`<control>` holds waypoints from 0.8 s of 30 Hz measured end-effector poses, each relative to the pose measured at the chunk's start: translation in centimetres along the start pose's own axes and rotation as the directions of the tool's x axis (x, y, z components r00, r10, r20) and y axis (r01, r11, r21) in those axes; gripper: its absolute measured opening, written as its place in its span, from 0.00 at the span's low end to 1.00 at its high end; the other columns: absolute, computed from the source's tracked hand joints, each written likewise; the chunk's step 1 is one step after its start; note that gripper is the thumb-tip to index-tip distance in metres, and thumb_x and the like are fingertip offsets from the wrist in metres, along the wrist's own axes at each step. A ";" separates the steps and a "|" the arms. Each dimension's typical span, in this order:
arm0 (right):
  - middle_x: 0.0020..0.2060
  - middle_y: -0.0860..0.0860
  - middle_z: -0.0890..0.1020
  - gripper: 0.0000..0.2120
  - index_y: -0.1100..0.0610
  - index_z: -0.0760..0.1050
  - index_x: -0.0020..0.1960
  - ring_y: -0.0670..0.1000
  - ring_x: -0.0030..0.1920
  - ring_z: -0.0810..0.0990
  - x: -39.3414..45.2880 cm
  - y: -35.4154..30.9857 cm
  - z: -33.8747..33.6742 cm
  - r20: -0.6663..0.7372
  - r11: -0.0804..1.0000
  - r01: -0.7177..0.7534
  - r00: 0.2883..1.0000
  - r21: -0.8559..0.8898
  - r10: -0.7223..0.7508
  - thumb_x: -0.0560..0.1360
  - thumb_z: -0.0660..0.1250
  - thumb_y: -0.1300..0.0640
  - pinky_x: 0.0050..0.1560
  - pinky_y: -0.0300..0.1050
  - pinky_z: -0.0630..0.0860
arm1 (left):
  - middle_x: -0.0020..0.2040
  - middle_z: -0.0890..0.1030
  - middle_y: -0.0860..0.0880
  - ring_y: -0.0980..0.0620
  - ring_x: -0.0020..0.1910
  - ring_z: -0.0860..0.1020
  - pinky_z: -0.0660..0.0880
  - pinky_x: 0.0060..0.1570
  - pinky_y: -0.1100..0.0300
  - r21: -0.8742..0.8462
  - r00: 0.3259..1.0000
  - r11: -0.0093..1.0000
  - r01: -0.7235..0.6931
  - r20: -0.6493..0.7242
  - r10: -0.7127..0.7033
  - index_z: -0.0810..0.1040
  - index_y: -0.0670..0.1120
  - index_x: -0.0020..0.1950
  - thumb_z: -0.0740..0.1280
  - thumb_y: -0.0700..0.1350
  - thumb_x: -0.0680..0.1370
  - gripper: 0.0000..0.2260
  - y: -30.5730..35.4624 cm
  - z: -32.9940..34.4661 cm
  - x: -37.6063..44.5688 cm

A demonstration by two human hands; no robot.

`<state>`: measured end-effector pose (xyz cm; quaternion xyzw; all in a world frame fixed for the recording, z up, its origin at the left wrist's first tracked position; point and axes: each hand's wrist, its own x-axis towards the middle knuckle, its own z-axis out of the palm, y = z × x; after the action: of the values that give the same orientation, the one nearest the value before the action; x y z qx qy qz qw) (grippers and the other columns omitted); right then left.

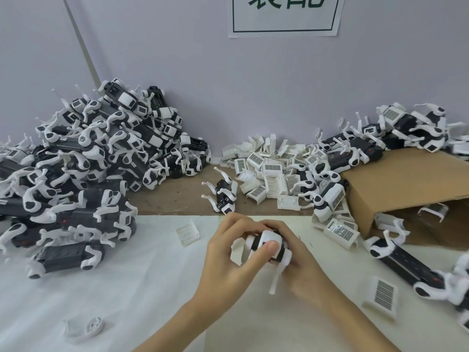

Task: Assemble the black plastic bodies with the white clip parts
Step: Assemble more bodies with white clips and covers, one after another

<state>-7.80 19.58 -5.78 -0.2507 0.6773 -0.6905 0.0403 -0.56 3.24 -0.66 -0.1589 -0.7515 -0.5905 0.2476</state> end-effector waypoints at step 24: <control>0.66 0.43 0.81 0.24 0.44 0.73 0.73 0.45 0.68 0.79 -0.1 -3.7 -2.5 -0.077 0.993 -0.085 0.994 -0.085 0.079 0.79 0.73 0.49 0.63 0.45 0.77 | 0.61 0.84 0.57 0.57 0.61 0.81 0.75 0.61 0.63 -0.102 0.896 0.914 0.393 0.266 -0.356 0.78 0.60 0.68 0.74 0.58 0.77 0.20 -4.1 -4.2 2.2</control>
<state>-7.67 22.17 -2.21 -0.1985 0.7177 -0.6666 0.0326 -3.79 -1.94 -1.96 -0.1002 -0.7448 -0.6593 0.0227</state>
